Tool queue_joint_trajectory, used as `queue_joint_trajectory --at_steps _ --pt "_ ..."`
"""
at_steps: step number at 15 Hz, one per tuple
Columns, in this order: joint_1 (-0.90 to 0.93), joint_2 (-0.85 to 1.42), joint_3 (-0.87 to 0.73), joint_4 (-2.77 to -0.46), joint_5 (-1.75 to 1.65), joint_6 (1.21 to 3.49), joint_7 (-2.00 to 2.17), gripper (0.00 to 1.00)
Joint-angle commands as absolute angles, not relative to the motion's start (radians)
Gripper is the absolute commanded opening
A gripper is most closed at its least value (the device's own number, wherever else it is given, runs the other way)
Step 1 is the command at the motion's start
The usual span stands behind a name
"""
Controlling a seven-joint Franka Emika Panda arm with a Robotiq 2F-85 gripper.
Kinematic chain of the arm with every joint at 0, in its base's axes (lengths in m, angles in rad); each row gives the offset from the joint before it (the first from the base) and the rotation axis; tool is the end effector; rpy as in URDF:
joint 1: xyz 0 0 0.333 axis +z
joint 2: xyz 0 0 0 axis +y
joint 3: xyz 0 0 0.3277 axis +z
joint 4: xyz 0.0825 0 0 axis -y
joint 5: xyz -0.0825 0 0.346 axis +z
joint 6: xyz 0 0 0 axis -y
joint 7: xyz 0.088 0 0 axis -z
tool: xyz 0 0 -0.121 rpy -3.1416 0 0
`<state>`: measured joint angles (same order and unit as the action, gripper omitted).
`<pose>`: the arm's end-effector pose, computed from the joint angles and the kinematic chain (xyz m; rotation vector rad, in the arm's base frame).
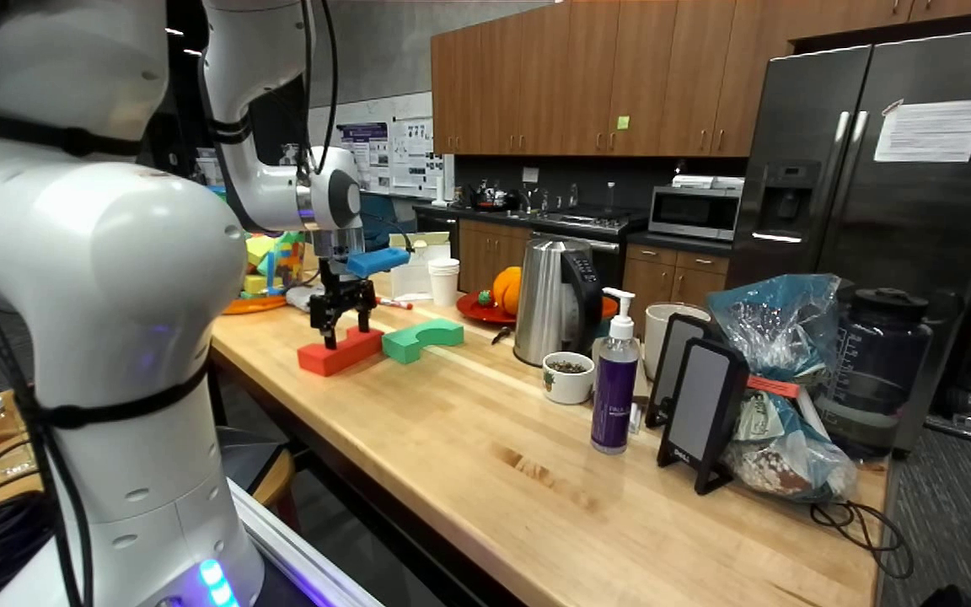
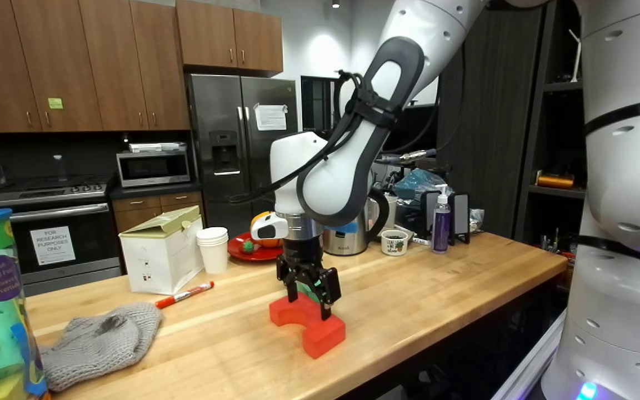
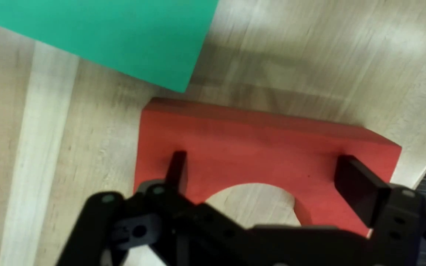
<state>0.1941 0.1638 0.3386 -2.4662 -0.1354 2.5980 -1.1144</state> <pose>0.3951 0.2372 0.2621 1.9961 2.4149 -0.0360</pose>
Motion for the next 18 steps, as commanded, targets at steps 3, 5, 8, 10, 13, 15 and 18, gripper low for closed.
queue_joint_trajectory --at_steps 3,5,8,10,13,15,18 --pt "0.200 0.109 0.342 -2.616 -0.074 2.597 -1.211 1.00" --pt "0.205 0.091 0.335 -2.643 -0.071 2.606 -1.217 1.00" --pt "0.208 0.065 0.327 -2.682 -0.066 2.627 -1.224 1.00" --pt "0.209 0.055 0.322 -2.703 -0.062 2.646 -1.227 1.00" --pt "0.209 0.033 0.311 -2.737 -0.044 2.673 -1.237 1.00" --pt "0.210 0.021 0.302 -2.759 -0.022 2.693 -1.249 1.00" --pt "0.213 0.004 0.288 -2.783 0.012 2.715 -1.267 1.00"
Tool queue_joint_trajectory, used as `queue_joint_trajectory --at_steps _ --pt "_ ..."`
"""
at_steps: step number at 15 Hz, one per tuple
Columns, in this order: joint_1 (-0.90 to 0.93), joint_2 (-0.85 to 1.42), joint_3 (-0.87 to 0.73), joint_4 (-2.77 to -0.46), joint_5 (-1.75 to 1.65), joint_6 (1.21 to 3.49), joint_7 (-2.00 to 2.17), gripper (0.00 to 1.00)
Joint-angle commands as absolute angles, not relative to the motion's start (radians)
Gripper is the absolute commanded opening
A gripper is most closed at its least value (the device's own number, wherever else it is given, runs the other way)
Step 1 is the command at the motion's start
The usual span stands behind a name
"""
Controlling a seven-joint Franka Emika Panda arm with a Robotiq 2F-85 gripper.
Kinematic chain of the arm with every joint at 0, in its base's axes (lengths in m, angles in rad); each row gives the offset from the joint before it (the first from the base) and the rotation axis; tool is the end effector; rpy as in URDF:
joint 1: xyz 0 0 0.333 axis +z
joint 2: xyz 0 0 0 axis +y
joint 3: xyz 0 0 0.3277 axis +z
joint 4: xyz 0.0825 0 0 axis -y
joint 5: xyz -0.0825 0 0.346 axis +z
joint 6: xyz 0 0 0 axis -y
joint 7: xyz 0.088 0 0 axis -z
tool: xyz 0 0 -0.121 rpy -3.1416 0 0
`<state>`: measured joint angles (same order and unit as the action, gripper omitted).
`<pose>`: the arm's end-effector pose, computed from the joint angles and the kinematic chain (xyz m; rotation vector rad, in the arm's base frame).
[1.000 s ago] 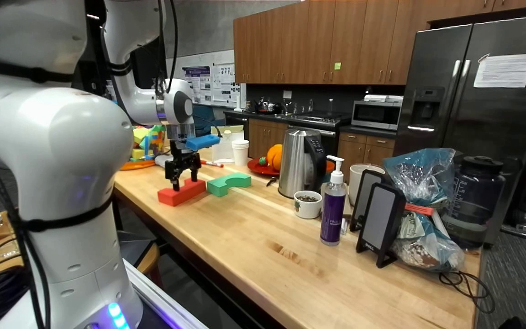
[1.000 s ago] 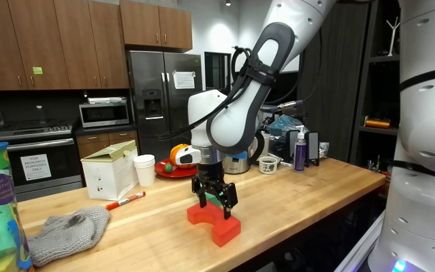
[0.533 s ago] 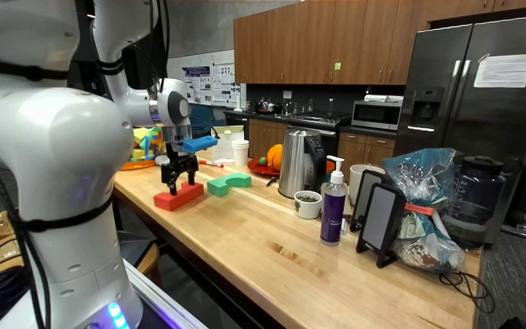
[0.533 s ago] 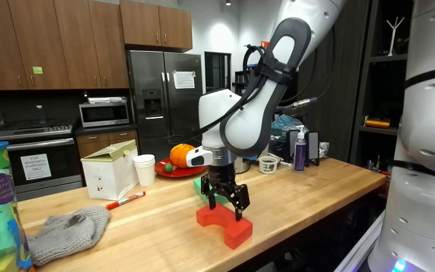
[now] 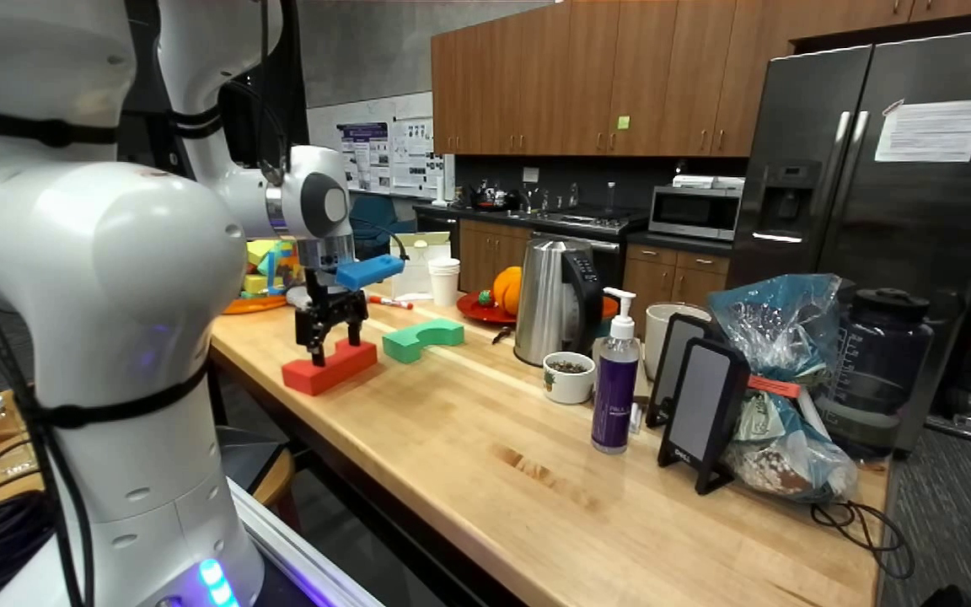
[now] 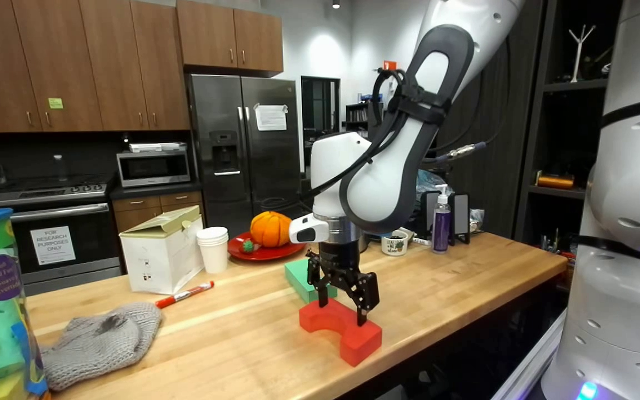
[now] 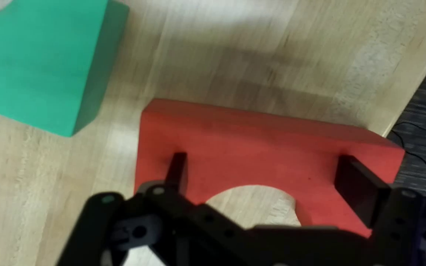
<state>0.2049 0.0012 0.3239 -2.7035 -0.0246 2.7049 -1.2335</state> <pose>0.3381 0.1984 0.2610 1.9658 2.4384 -0.0050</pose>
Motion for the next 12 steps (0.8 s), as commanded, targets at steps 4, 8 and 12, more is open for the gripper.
queue_joint_trajectory --at_steps 4,8,12 --pt "0.222 -0.030 0.265 -2.819 0.047 2.722 -1.279 1.00" --pt "0.221 -0.004 0.234 -2.773 0.013 2.705 -1.250 1.00" --pt "0.218 -0.032 0.211 -2.801 0.021 2.702 -1.250 1.00"
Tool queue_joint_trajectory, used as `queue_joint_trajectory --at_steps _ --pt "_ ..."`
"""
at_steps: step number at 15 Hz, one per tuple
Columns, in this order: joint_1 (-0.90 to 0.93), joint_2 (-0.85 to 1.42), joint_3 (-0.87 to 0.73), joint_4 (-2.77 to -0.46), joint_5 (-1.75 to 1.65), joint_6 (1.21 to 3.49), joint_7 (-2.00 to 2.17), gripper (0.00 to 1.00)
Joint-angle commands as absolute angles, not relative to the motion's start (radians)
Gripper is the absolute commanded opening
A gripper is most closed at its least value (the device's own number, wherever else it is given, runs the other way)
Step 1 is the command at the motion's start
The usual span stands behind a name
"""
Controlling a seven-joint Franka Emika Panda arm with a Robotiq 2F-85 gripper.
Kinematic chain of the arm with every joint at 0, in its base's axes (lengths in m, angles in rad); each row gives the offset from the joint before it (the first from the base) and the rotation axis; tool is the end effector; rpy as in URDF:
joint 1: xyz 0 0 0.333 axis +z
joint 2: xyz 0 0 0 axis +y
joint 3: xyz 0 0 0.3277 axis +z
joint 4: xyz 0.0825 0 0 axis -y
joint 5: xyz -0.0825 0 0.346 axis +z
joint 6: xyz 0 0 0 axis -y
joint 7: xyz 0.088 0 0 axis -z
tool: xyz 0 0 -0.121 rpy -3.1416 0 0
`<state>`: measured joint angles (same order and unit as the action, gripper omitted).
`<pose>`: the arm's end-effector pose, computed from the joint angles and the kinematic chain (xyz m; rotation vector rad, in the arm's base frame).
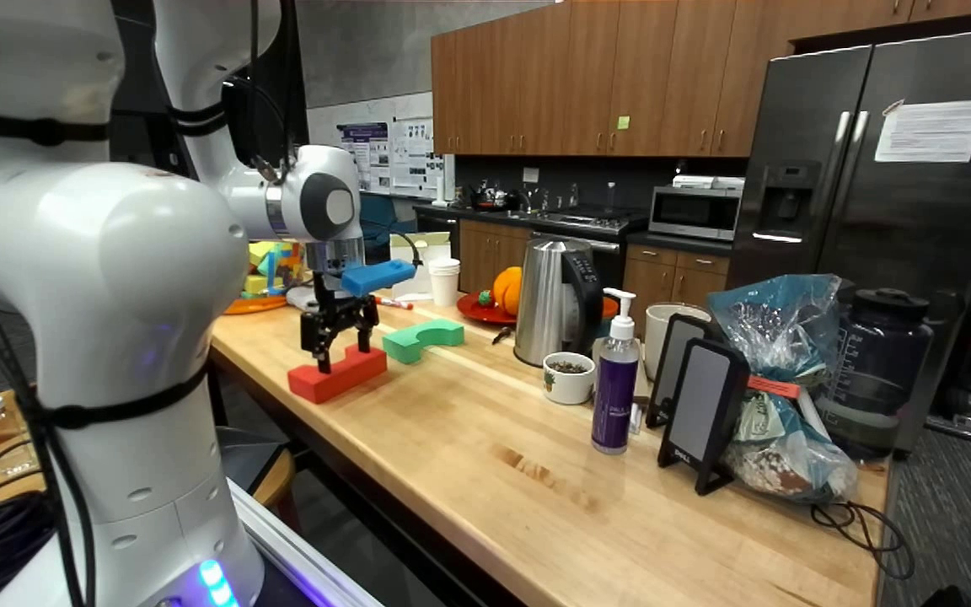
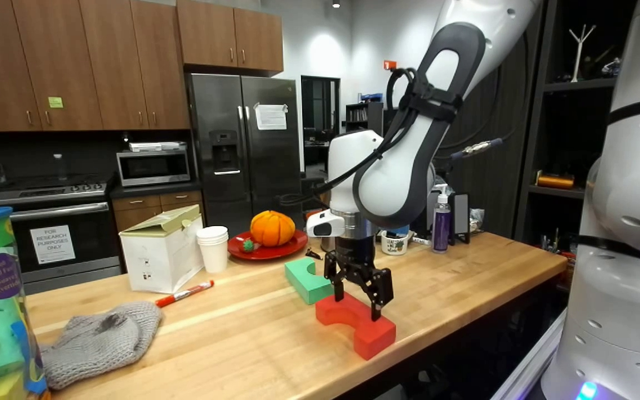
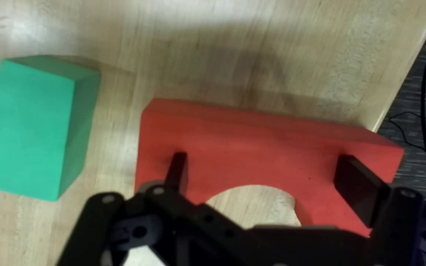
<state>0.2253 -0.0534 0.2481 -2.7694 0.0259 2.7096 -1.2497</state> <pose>0.3301 0.1671 0.2614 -2.0739 -2.3587 0.0128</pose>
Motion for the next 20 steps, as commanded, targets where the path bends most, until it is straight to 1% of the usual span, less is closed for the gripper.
queue_joint_trajectory --at_steps 1,20 --pt "0.216 -0.025 0.206 -2.792 0.018 2.700 -1.250 1.00" --pt "0.148 -0.023 0.101 -2.788 -0.009 2.682 -1.193 1.00"
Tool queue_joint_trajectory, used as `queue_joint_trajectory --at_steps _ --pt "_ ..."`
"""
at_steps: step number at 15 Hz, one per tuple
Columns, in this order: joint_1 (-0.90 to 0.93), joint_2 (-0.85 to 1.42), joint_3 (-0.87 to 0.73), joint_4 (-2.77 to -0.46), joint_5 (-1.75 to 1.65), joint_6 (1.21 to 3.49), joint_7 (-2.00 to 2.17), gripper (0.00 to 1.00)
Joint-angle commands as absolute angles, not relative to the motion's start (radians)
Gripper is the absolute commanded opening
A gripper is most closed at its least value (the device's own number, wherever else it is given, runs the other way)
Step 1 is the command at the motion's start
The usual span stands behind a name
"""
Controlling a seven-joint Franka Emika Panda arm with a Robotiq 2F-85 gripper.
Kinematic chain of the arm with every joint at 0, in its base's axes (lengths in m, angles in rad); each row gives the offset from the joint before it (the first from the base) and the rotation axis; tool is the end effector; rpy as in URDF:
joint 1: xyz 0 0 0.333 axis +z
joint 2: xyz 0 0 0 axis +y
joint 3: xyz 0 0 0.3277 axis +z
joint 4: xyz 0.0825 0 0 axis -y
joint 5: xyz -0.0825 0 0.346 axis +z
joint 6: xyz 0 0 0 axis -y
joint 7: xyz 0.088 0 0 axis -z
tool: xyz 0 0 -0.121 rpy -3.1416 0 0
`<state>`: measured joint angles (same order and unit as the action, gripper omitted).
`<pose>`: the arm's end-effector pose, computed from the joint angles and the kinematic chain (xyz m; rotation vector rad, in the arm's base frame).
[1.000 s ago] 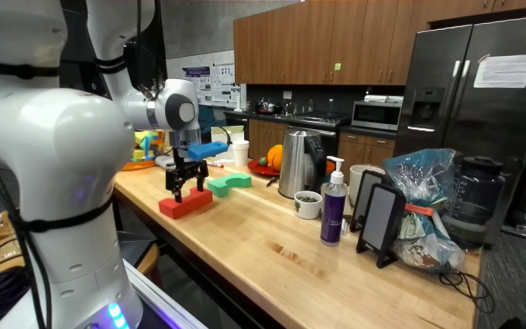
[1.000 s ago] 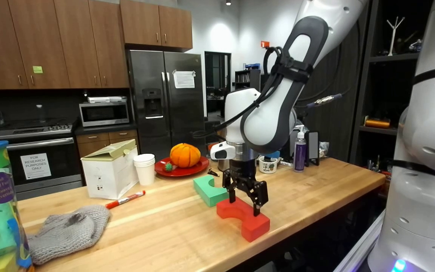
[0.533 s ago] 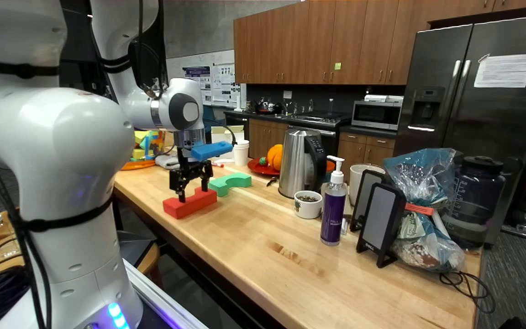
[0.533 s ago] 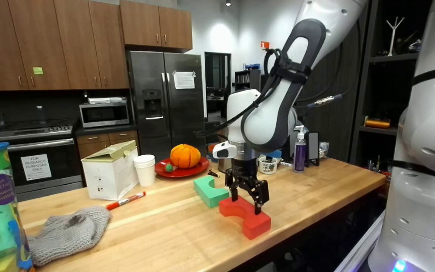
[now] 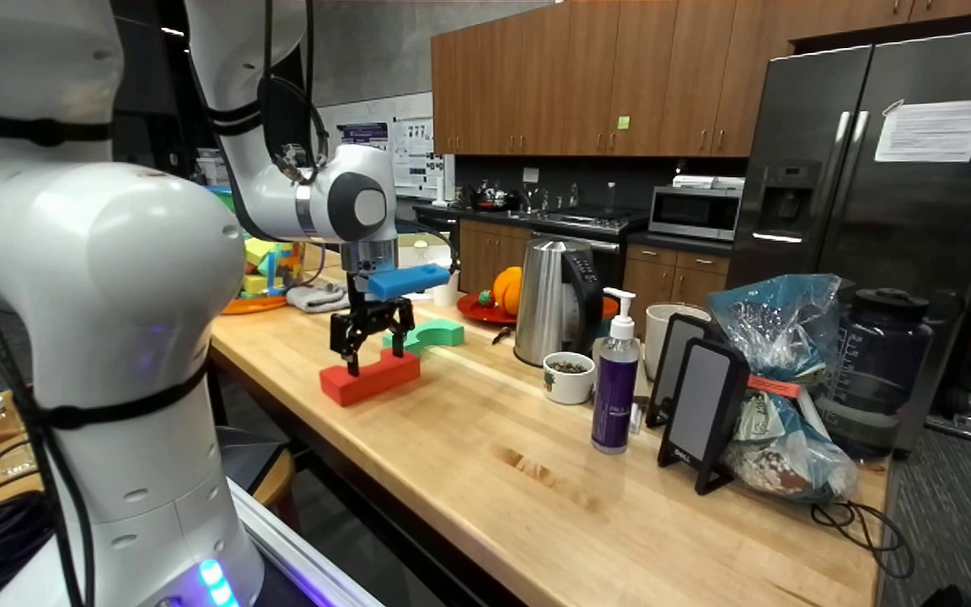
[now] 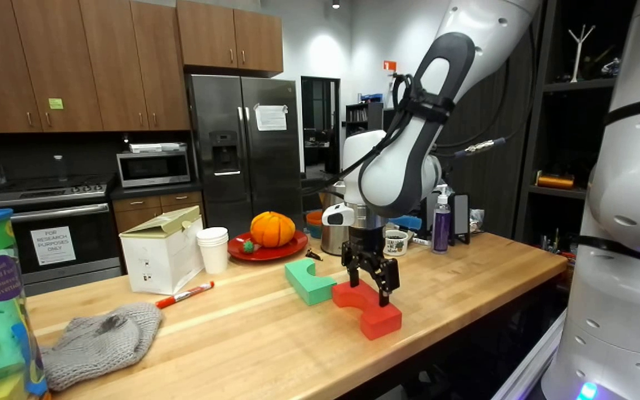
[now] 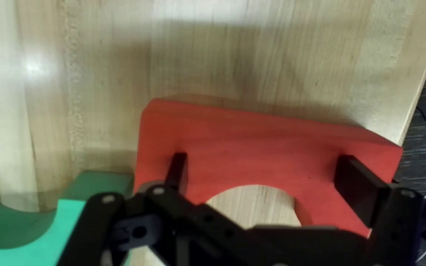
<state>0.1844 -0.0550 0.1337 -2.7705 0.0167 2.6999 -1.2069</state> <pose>0.3504 0.1143 0.2612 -2.2835 -2.1478 0.0229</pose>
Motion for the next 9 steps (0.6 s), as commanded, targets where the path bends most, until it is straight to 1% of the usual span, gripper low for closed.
queue_joint_trajectory --at_steps 1,9 --pt "0.144 -0.024 0.096 -2.788 -0.009 2.680 -1.194 1.00" --pt "0.117 -0.029 0.061 -2.791 -0.007 2.663 -1.193 1.00"
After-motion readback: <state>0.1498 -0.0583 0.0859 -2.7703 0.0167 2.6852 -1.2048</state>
